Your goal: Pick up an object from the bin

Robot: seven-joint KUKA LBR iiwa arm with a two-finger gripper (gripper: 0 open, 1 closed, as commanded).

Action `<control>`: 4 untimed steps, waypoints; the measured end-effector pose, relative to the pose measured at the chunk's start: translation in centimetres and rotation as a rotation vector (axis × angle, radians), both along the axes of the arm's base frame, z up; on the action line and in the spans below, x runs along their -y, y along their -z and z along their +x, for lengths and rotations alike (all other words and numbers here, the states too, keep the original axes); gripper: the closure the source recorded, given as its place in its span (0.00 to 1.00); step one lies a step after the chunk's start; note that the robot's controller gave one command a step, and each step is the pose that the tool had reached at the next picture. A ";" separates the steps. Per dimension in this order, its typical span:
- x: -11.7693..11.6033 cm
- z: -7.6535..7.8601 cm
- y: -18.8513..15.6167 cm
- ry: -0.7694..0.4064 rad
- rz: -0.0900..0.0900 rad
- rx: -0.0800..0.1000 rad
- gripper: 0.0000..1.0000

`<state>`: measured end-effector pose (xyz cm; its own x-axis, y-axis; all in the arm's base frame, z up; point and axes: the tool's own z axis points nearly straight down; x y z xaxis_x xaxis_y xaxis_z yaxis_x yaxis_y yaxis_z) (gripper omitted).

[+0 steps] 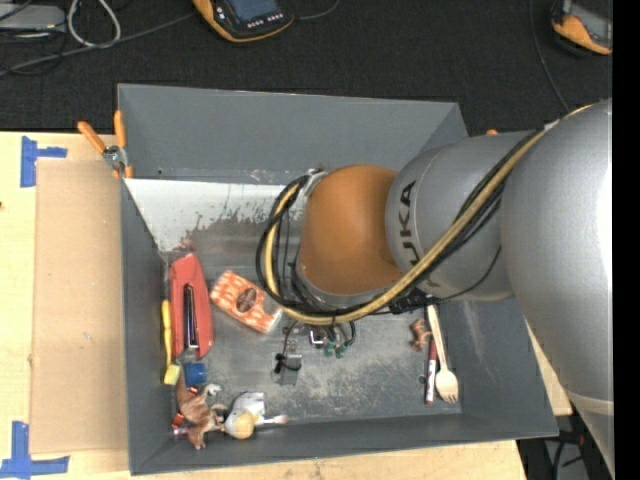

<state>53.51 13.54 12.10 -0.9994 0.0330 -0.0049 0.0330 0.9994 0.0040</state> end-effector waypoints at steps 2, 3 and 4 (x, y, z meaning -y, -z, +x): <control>1.6 4.9 3.4 -0.063 0.000 0.001 0.00; 1.0 6.6 0.2 0.049 0.000 0.000 0.00; 1.1 6.7 4.0 -0.079 0.000 -0.003 0.00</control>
Offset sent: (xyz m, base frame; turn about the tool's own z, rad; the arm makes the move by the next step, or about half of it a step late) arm 0.0617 -0.0067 -0.0510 -0.1347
